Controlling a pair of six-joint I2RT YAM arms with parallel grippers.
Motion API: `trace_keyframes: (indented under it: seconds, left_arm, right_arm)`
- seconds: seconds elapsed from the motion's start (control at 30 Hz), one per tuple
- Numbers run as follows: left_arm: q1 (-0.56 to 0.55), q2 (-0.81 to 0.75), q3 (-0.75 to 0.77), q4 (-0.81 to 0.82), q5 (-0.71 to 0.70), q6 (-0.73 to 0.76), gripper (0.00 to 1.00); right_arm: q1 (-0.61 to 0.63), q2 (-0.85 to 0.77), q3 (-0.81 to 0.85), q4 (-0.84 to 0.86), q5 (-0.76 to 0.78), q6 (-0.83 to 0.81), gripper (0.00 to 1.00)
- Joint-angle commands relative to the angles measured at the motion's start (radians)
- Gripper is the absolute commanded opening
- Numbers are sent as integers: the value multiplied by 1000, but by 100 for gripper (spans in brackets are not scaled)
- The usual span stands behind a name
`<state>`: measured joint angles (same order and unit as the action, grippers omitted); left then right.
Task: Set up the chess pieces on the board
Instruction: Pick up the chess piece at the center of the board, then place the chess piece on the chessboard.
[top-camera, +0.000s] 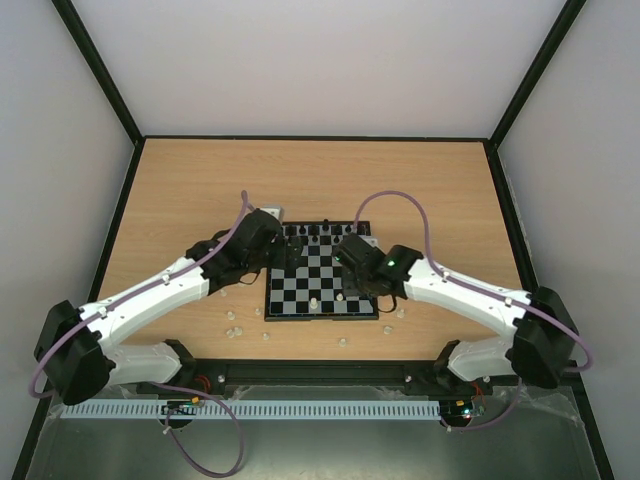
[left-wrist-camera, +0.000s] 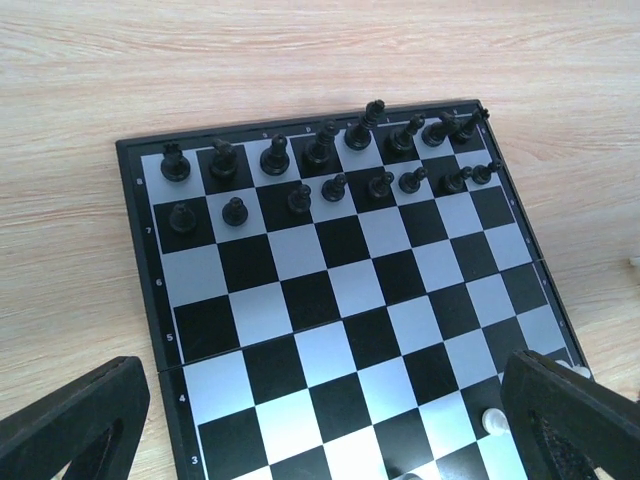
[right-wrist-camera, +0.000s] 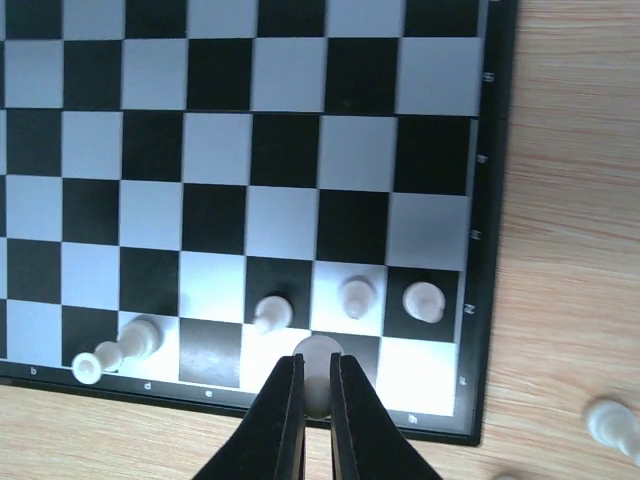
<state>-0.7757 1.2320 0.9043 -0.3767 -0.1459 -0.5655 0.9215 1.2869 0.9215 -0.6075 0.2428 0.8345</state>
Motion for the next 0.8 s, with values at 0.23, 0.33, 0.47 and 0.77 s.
trace_keyframes:
  seconds: [0.23,0.33,0.47,0.77]
  left_arm:
    - [22,-124,2,-50,-82,-56,100]
    - [28,-152,-6,-58,-95,-64,100]
    - [35,-181,-17,-66,-107,-71,99]
    - [48,-218,-21,-79,-113,-71,100]
  right_arm:
    - [42,222,138,12,-74,-114,4]
    - [52,264,157,22,-88,-126,4]
    - [71,317,181,31,-95,-133,4]
    - [90,400,224,24,-82,-137,5]
